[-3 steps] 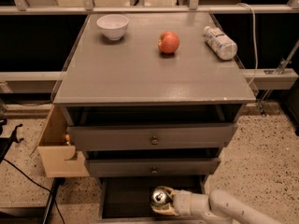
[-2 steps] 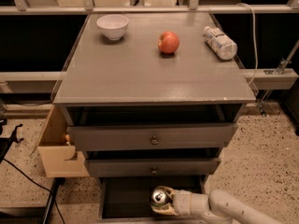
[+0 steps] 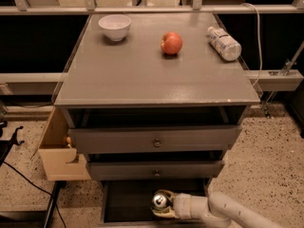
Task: Place green can into bottom drawer
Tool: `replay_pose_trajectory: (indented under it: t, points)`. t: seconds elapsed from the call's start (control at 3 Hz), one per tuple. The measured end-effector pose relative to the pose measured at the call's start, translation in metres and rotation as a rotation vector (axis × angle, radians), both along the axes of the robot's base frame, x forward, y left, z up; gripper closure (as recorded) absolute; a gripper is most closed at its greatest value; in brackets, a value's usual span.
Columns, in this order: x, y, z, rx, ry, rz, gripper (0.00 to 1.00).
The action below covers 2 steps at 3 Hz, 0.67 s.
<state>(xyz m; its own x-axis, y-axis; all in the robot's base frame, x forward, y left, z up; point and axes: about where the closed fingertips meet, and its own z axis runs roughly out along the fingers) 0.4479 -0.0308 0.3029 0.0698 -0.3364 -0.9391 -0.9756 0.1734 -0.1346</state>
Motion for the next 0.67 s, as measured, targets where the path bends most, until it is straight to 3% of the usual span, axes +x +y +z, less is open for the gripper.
replay_pose_trajectory:
  t: [0.67]
  points:
    - [0.018, 0.003, -0.040, -0.001, -0.020, 0.018, 1.00]
